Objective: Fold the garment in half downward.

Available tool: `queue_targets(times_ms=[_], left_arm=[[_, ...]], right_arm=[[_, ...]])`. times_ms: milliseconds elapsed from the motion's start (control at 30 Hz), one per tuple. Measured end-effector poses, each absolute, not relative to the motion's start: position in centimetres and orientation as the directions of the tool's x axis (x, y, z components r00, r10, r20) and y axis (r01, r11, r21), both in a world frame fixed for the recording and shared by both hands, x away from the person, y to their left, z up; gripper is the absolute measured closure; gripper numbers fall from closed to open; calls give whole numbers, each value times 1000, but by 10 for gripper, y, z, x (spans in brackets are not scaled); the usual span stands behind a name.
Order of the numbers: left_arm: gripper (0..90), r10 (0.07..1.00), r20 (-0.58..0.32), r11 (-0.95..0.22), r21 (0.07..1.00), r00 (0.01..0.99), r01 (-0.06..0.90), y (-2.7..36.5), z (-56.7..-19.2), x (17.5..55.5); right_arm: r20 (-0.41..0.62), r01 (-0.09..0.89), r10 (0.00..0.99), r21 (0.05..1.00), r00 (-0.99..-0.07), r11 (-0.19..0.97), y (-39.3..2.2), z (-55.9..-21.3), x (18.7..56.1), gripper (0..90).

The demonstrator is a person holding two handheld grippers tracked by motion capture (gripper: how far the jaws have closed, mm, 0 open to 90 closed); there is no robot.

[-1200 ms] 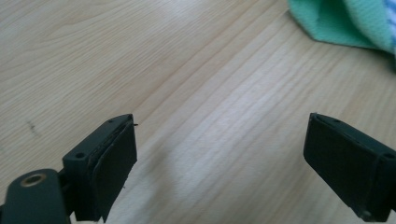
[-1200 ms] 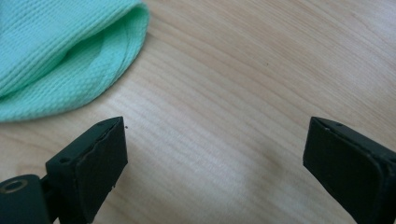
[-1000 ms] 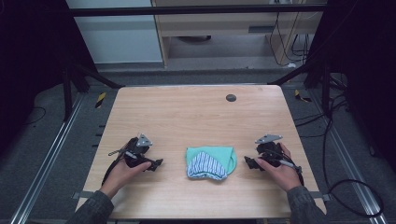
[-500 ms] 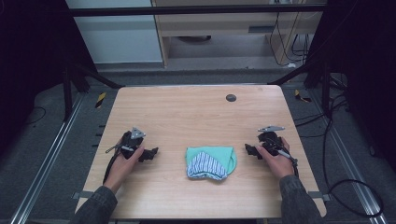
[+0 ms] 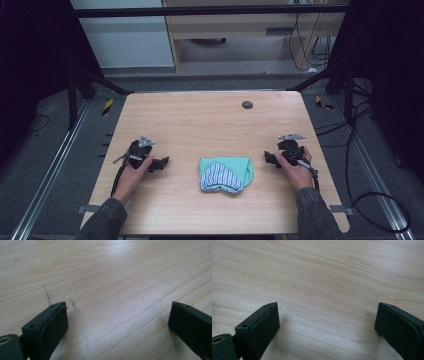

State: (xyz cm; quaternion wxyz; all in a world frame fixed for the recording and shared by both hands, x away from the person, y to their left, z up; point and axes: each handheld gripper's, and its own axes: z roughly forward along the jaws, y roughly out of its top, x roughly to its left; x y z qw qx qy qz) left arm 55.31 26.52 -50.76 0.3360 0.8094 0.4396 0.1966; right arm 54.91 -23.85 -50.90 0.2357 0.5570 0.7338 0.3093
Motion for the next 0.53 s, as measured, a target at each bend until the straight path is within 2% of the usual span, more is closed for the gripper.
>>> queue_targets(times_ms=[233,533], left_arm=[[0,853,20,-378,713,522,590,264,-508,553],[0,855,15,-372,713,518,594,264,-508,553]], right_arm=[[-3,660,968,731,-250,173,-235,-511,549,39],[7,683,991,726,-131,85,-225,-512,540,19]])
